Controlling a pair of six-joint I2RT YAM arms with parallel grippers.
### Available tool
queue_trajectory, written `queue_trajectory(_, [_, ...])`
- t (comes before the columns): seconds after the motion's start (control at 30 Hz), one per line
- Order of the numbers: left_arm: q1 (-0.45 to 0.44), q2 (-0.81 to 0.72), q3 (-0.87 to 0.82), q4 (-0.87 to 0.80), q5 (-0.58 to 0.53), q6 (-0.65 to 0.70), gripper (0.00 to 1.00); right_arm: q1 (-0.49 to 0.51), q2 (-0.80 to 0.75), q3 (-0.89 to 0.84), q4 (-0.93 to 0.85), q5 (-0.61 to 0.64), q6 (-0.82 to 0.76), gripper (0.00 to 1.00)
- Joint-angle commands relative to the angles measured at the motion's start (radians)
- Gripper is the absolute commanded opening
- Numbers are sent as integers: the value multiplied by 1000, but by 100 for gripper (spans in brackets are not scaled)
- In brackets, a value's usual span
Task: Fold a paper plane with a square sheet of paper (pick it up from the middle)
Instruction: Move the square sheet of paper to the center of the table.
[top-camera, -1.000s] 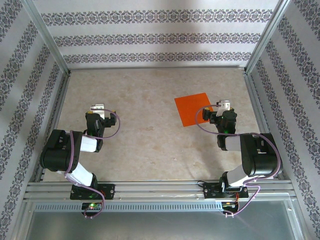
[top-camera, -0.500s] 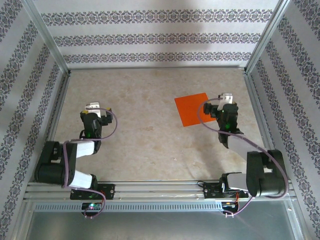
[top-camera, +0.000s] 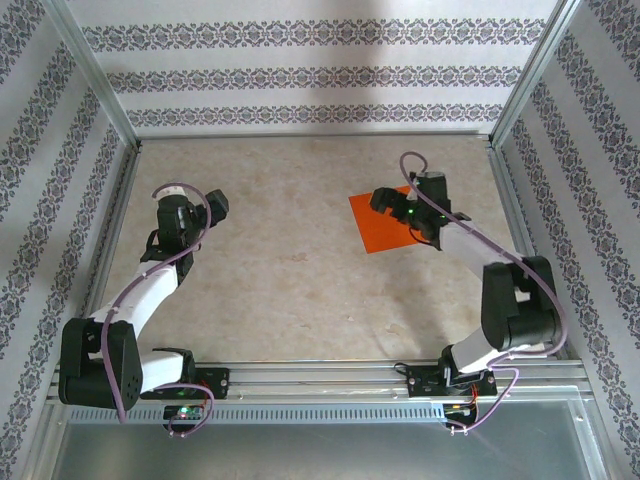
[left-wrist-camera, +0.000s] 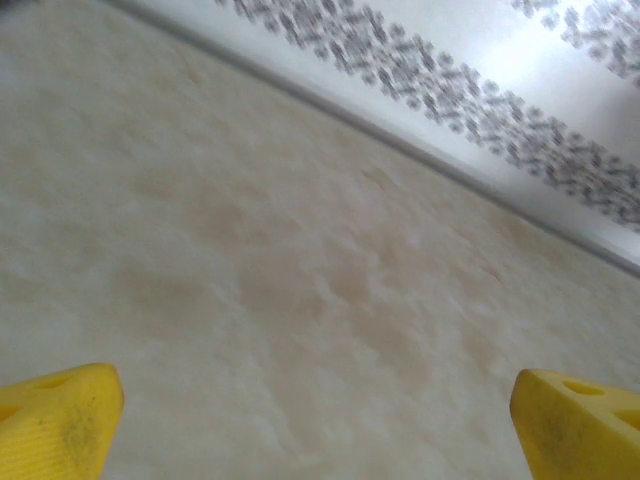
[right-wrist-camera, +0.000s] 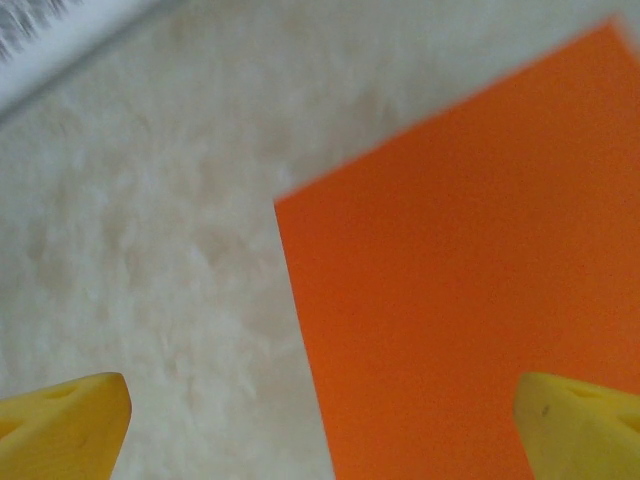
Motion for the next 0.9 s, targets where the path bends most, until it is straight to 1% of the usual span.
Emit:
queue_trajectory(0.0, [12,15,33,-50,195,-105,100,33,68,89,-108,3,63,98])
queue_trajectory(0.1, [11,41,53,-54,269,-103,100,38,147,150,-149,51,69,98])
queue_trajectory(0.2, [10,56,64,-55,303,-98,100,31,236,239,-204,102,57,98])
queue_trajectory(0.37, [10,66,81,-96,286,-94,100,12,376,371,-278,114,64,97])
queue_trajectory(0.47, [9,64,97,-140,259,-92,100,13,422,419,-321,108,75,97])
queue_trajectory(0.6, [9,62,118,-182,257,-79,100,35,435,413,-335,114,115,97])
queue_trajectory(0.67, [11,57,120,-192,257,-76,100,52,437,395,-352,126,169,98])
queue_trajectory(0.73, [10,57,121,-196,258,-78,100,69,433,363,-341,105,224,98])
queue_trajectory(0.8, [10,59,124,-208,258,-83,100,102,416,319,-318,98,284,98])
queue_trajectory(0.87, [10,65,130,-217,264,-83,100,157,396,281,-307,114,345,98])
